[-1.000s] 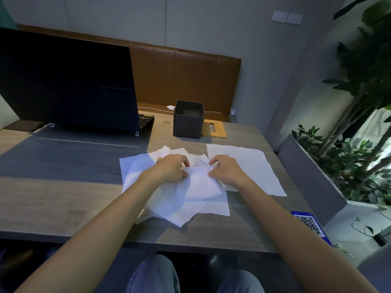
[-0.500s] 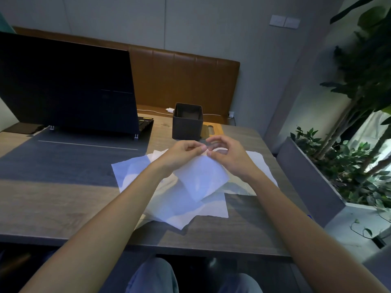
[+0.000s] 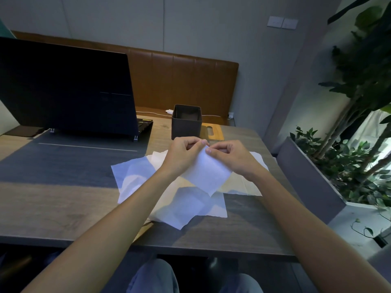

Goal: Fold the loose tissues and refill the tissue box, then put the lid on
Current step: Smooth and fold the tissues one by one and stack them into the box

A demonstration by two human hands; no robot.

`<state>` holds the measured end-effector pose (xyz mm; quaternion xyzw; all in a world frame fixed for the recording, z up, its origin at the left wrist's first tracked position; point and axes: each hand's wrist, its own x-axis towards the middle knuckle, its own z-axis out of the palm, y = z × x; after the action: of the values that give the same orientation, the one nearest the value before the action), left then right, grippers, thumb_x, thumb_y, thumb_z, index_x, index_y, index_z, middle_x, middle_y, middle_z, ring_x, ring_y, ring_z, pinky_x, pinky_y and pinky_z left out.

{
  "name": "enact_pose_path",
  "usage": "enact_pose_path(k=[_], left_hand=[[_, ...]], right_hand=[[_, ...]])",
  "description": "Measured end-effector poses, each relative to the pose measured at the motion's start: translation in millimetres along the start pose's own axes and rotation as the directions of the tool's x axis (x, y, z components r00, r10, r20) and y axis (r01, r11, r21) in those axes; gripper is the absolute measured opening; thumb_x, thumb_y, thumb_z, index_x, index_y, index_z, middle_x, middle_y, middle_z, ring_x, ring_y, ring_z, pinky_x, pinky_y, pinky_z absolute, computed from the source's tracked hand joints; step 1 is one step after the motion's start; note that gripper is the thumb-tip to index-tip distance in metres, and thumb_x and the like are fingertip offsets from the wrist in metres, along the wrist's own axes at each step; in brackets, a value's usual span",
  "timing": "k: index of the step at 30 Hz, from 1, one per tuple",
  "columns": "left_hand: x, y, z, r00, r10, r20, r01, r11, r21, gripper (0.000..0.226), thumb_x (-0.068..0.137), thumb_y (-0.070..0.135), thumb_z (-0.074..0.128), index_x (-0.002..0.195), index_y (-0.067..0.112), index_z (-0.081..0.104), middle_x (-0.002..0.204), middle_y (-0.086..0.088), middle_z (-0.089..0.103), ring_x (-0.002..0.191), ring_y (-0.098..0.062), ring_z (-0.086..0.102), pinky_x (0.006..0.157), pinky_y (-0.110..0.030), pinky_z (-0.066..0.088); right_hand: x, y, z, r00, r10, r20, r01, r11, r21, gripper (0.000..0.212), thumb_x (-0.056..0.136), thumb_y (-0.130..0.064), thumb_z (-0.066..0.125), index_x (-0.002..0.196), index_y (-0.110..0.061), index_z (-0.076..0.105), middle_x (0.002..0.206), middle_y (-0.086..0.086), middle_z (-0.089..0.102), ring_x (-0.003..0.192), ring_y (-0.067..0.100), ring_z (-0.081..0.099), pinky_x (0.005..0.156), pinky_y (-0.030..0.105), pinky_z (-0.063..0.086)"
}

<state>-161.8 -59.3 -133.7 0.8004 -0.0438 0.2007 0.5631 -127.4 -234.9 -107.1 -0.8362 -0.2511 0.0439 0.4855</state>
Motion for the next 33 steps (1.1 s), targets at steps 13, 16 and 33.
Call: enact_pose_path(k=[13, 16, 33], left_hand=[[12.6, -9.2, -30.3, 0.947, 0.035, -0.32, -0.035, 0.999, 0.006, 0.013, 0.097, 0.026, 0.066, 0.096, 0.025, 0.079, 0.084, 0.016, 0.072, 0.084, -0.008, 0.067, 0.069, -0.021, 0.048], [7.9, -10.0, -31.4, 0.971, 0.096, -0.22, -0.082, 0.994, 0.074, 0.013, 0.096, 0.023, 0.067, 0.099, 0.021, 0.08, 0.088, 0.014, 0.073, 0.089, -0.009, 0.068, 0.072, -0.022, 0.05], [-4.4, -16.4, -52.4, 0.969, -0.221, -0.114, 0.212, 0.973, -0.087, 0.022, 0.097, 0.038, 0.063, 0.105, 0.022, 0.075, 0.081, 0.004, 0.069, 0.066, -0.008, 0.057, 0.053, -0.021, 0.044]], right_hand=[[-8.6, 15.1, -11.0, 0.986, 0.133, 0.097, -0.141, 0.987, 0.082, 0.015, 0.095, -0.025, 0.067, 0.096, -0.013, 0.077, 0.084, 0.009, 0.077, 0.074, 0.024, 0.073, 0.073, 0.032, 0.062], [-4.4, 15.2, -6.1, 0.991, 0.133, 0.017, -0.133, 0.99, 0.054, 0.019, 0.094, -0.041, 0.064, 0.104, -0.027, 0.072, 0.095, -0.007, 0.076, 0.089, 0.017, 0.073, 0.074, 0.026, 0.062], [3.2, 6.8, 21.0, 0.982, 0.169, -0.081, -0.136, 0.941, 0.309, 0.013, 0.097, -0.026, 0.065, 0.105, -0.021, 0.074, 0.098, -0.006, 0.078, 0.088, 0.015, 0.075, 0.077, 0.028, 0.061]])
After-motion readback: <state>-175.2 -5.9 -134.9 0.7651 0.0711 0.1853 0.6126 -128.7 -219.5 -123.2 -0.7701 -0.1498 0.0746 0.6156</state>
